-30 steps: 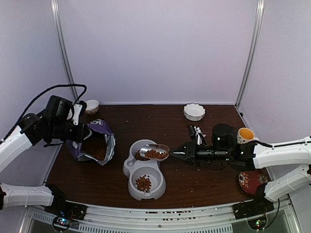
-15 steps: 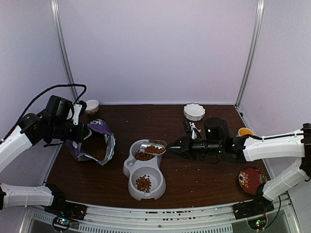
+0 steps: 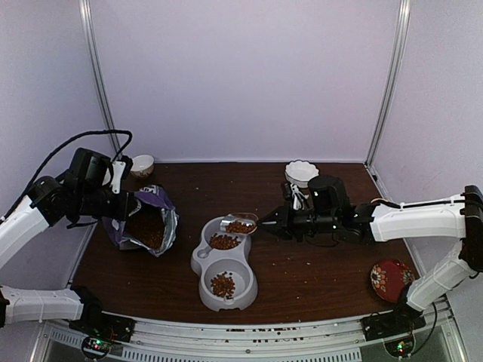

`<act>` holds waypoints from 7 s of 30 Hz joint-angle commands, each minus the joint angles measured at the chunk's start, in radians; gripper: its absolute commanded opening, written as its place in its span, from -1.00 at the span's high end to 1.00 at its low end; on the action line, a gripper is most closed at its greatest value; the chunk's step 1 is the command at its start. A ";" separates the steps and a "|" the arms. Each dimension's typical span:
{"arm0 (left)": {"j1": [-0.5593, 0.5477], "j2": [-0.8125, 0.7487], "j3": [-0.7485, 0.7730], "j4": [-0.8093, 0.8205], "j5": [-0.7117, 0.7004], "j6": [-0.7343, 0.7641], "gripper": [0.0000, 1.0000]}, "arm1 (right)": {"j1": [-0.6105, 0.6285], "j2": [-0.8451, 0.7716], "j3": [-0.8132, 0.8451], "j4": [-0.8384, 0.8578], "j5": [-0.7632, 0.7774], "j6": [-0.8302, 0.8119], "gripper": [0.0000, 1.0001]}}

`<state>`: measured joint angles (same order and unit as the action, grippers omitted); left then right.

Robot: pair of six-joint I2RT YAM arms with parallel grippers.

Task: Serve the pet food
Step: Place the pet food in the pet food bowl, then insert the spatula into the pet food bag, then collect the pet food from the pet food bag.

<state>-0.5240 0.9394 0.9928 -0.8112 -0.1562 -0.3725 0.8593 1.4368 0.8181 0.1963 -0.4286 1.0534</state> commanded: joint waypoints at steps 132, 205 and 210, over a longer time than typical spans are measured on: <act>-0.012 0.153 0.120 0.114 0.190 -0.211 1.00 | 0.382 0.605 1.079 -0.583 0.446 -0.527 1.00; -0.128 0.183 0.124 0.127 0.250 -0.302 1.00 | 0.338 1.025 1.291 -0.653 0.460 -0.379 1.00; -0.128 0.178 0.114 0.128 0.240 -0.302 1.00 | 0.338 0.986 1.241 -0.573 0.381 -0.329 1.00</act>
<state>-0.6369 1.1427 1.0843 -0.8055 0.0406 -0.6785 1.2034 2.4062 2.1273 -0.3847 0.1059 0.6544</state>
